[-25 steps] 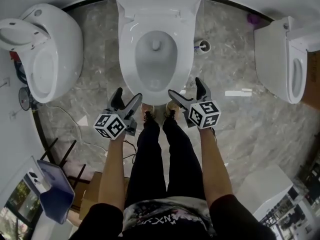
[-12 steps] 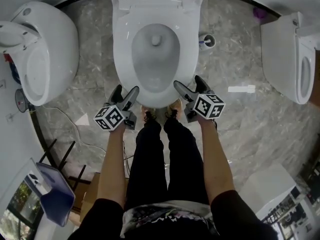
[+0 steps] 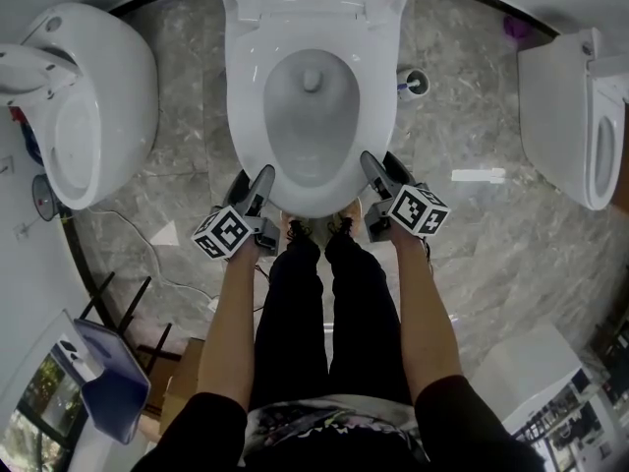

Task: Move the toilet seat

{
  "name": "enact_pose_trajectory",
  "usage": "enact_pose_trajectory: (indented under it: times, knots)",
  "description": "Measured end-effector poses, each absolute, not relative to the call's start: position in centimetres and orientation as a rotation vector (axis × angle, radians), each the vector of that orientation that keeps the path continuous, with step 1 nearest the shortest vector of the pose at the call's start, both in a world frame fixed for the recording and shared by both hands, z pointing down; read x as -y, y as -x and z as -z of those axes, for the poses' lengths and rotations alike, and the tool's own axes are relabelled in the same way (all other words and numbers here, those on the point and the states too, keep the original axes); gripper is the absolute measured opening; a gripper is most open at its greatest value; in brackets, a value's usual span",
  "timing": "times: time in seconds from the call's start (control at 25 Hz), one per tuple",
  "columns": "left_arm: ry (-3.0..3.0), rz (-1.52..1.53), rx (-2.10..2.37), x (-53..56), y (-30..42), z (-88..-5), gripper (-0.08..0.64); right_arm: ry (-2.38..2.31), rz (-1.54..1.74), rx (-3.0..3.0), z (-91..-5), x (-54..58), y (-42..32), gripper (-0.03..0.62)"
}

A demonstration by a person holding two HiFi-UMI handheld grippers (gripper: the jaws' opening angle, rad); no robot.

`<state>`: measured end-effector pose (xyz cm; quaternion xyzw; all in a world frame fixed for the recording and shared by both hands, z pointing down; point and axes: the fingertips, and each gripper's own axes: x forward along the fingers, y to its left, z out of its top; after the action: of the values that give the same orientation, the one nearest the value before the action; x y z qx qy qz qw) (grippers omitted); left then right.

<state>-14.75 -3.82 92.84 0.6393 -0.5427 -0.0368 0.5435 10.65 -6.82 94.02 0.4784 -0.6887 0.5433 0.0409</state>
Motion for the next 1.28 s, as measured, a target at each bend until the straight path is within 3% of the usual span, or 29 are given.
enact_pose_trajectory:
  times: [0.08, 0.16, 0.4, 1.28]
  knots:
    - [-1.457, 0.099, 1.337, 3.5, 15.8, -93.4, 0.304, -1.507, -1.686, 2.068, -94.3, 6.8, -11.3, 0.218]
    - [-1.436, 0.110, 1.362, 3.3, 16.3, -93.2, 0.256, -1.540, -1.709, 2.046, -94.1, 6.8, -11.6, 0.180]
    - [-1.393, 0.160, 1.370, 3.4, 16.8, -91.2, 0.170, -1.573, -1.772, 2.040, -92.0, 7.0, -11.8, 0.173]
    - [-1.210, 0.583, 1.441, 9.1, 17.4, -73.5, 0.184, -1.867, -2.097, 1.944, -75.7, 12.7, -12.8, 0.181]
